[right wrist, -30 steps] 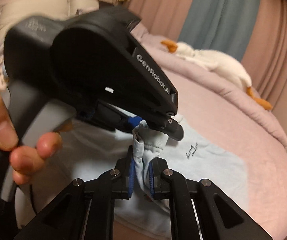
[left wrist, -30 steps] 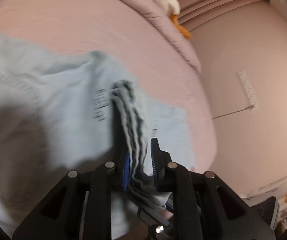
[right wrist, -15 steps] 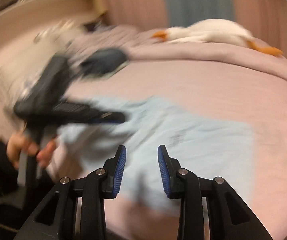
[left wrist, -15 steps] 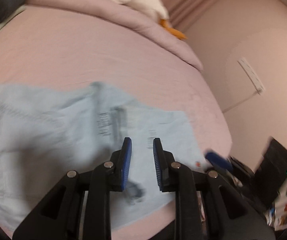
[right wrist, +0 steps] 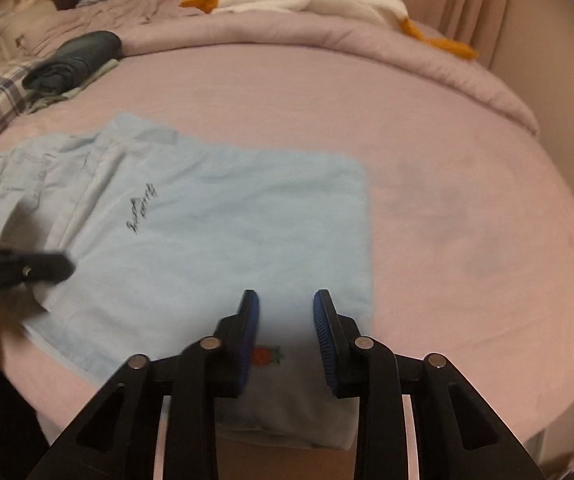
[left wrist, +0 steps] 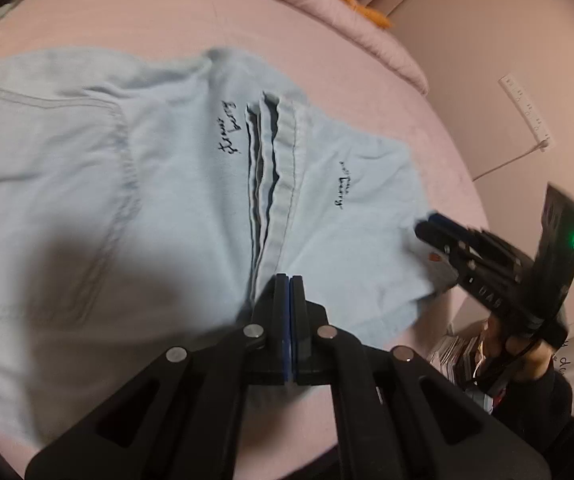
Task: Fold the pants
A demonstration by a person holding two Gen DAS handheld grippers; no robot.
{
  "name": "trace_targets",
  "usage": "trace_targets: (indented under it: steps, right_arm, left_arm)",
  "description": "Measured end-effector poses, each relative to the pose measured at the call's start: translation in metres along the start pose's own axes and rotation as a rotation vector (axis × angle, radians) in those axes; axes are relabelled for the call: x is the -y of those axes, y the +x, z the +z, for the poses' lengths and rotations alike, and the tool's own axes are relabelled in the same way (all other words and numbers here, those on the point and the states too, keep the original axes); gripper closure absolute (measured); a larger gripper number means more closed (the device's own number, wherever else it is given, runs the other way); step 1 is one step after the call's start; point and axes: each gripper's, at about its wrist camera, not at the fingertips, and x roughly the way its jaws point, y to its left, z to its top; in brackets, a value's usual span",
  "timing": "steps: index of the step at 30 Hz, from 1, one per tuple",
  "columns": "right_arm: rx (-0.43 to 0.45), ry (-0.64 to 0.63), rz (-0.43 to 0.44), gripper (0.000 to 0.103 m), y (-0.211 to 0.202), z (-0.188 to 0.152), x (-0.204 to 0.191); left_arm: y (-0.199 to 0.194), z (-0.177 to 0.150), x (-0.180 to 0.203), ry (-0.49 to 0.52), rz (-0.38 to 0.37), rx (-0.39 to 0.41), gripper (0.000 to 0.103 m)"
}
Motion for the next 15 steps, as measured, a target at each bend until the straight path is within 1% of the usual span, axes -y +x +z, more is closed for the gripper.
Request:
trace_targets:
  steps: [2,4,5,6,7,8,10,11,12,13,15]
  right_arm:
    - [0.048,-0.024,0.104,0.073,-0.002,0.011,-0.017]
    - [0.061,-0.052,0.228,0.073,0.003,0.029,-0.038]
    - [0.060,-0.084,0.277,0.073,0.012,0.040,-0.052]
    - [0.059,-0.109,0.283,0.073,0.017,0.043,-0.064]
    - [0.041,-0.158,0.284,0.074,0.032,0.053,-0.081]
    - [0.025,-0.176,0.286,0.083,0.037,0.053,-0.092]
    - [-0.023,-0.203,0.301,0.089,0.059,0.067,-0.113]
    - [-0.021,-0.215,0.288,0.089,0.060,0.067,-0.125]
    - [-0.019,-0.209,0.287,0.089,0.063,0.072,-0.129]
    - [-0.032,-0.192,0.289,0.089,0.066,0.078,-0.130]
    - [-0.034,-0.191,0.298,0.089,0.067,0.079,-0.127]
  left_arm:
    - [0.000,-0.001,0.001,0.004,0.003,0.003,0.100]
    - [0.003,0.000,-0.001,-0.016,-0.011,-0.002,0.100]
    - [0.004,0.001,-0.002,-0.023,-0.018,-0.002,0.100]
    - [0.005,0.001,-0.002,-0.027,-0.025,-0.003,0.100]
    - [0.005,0.001,-0.001,-0.032,-0.034,-0.002,0.100]
    - [0.006,0.001,0.000,-0.034,-0.036,-0.002,0.100]
    - [0.005,0.002,0.002,-0.035,-0.036,0.001,0.100]
    - [0.005,0.003,0.006,-0.031,-0.033,0.004,0.100]
    - [0.005,0.004,0.010,-0.026,-0.030,0.007,0.100]
    - [0.005,0.004,0.009,-0.028,-0.036,0.005,0.100]
    - [0.005,0.004,0.007,-0.035,-0.050,-0.003,0.100]
